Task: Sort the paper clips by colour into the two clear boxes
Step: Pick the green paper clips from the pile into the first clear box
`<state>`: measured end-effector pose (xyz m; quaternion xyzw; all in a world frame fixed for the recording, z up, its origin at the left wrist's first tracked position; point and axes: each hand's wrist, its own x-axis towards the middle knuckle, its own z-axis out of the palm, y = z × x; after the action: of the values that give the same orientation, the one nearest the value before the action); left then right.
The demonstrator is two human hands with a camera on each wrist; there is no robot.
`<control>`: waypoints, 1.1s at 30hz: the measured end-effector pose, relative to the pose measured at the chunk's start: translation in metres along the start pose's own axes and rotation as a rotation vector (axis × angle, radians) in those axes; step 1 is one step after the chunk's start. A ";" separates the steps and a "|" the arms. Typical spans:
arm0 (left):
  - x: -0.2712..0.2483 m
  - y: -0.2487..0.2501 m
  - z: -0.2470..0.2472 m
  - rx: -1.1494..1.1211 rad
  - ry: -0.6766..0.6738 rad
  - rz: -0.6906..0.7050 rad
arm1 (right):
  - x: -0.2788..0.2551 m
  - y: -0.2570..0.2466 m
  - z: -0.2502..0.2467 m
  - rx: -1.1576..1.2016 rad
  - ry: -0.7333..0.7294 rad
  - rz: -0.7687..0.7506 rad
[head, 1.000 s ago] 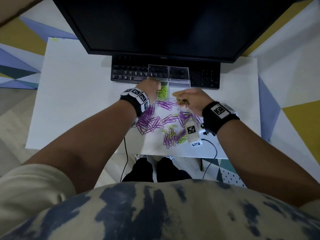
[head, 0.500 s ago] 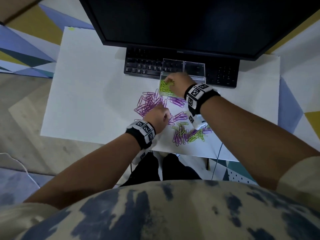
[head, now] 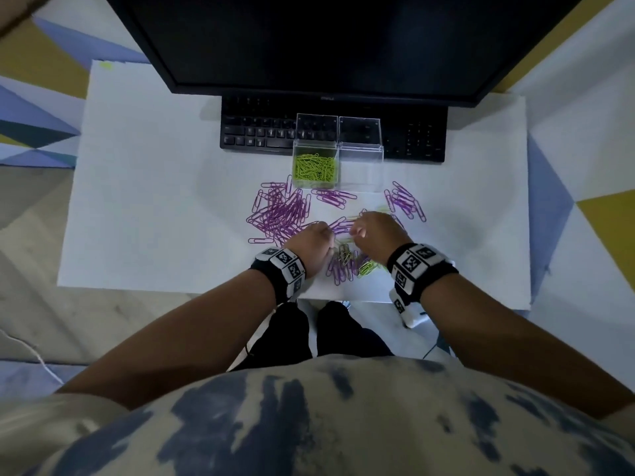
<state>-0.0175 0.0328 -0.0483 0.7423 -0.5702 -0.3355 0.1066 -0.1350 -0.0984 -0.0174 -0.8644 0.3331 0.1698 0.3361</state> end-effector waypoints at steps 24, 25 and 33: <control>0.013 0.009 -0.013 -0.303 -0.016 -0.153 | -0.002 0.018 -0.011 0.921 0.097 0.307; 0.014 0.007 -0.011 -0.223 -0.051 -0.111 | 0.000 0.018 -0.014 1.052 0.118 0.367; 0.019 0.008 -0.009 0.099 -0.097 -0.032 | 0.018 0.021 -0.016 0.437 0.186 0.236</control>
<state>-0.0159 0.0102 -0.0440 0.7385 -0.5786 -0.3442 0.0366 -0.1353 -0.1294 -0.0253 -0.7385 0.4897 0.0515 0.4605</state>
